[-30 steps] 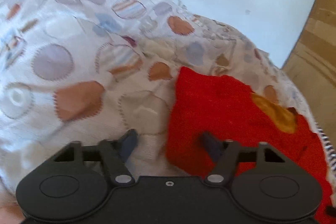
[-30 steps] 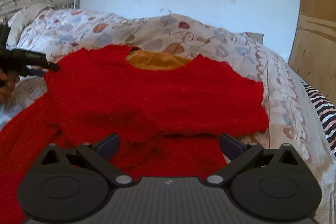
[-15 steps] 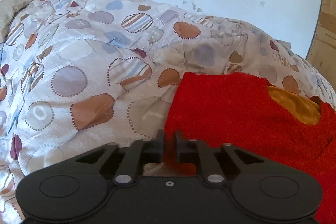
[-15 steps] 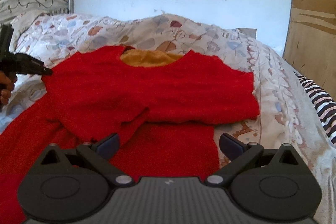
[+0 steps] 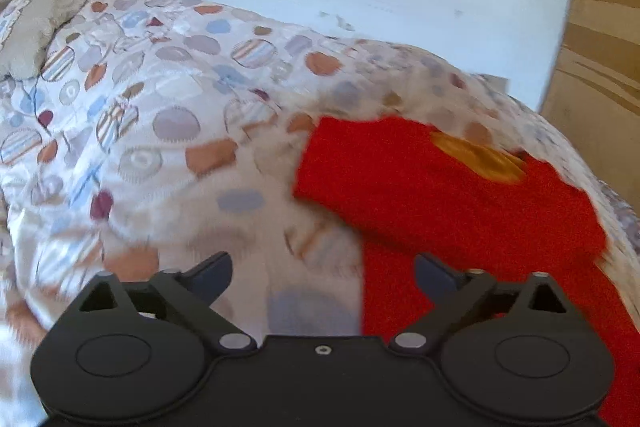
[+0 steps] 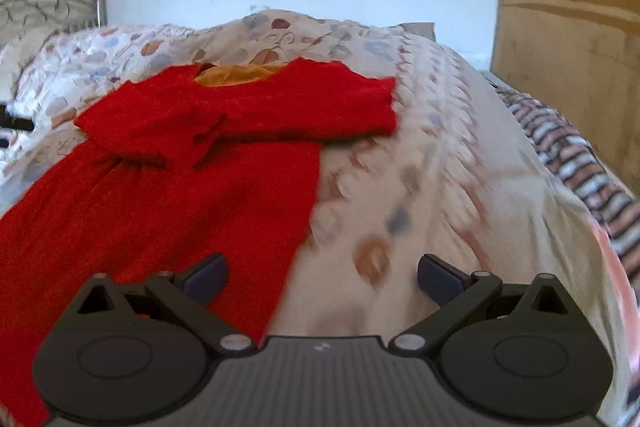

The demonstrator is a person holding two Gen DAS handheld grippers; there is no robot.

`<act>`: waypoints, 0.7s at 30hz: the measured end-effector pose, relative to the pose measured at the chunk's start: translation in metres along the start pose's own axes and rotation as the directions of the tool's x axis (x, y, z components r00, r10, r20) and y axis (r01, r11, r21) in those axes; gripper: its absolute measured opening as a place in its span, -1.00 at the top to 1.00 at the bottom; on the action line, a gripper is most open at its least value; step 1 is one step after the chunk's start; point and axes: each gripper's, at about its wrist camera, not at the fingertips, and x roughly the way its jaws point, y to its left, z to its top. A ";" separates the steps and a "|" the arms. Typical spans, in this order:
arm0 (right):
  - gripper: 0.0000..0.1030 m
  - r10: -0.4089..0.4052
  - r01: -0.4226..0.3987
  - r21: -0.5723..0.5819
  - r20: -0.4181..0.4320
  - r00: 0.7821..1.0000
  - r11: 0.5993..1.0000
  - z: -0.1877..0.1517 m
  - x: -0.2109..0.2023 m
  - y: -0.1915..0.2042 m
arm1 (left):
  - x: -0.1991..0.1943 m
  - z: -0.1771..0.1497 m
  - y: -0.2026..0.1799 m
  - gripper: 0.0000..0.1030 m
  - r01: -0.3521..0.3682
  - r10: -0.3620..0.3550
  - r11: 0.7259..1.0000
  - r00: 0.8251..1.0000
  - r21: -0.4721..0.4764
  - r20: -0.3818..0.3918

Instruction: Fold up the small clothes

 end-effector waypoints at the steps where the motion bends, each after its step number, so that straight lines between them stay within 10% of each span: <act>1: -1.00 0.016 -0.016 0.014 0.015 1.000 1.000 -0.007 -0.009 -0.005 | -0.010 -0.009 -0.001 -0.98 0.015 -0.015 1.000 1.000 0.003 0.000; 14: -0.97 0.269 -0.290 0.118 0.163 0.949 0.950 -0.054 -0.089 -0.009 | -0.081 -0.110 -0.006 -0.99 0.190 -0.186 0.980 0.980 0.066 -0.064; 21: -0.19 0.277 -0.282 0.043 0.097 0.956 0.958 -0.054 -0.088 0.018 | -0.091 -0.126 0.004 -0.95 0.252 -0.239 0.964 0.961 0.083 -0.140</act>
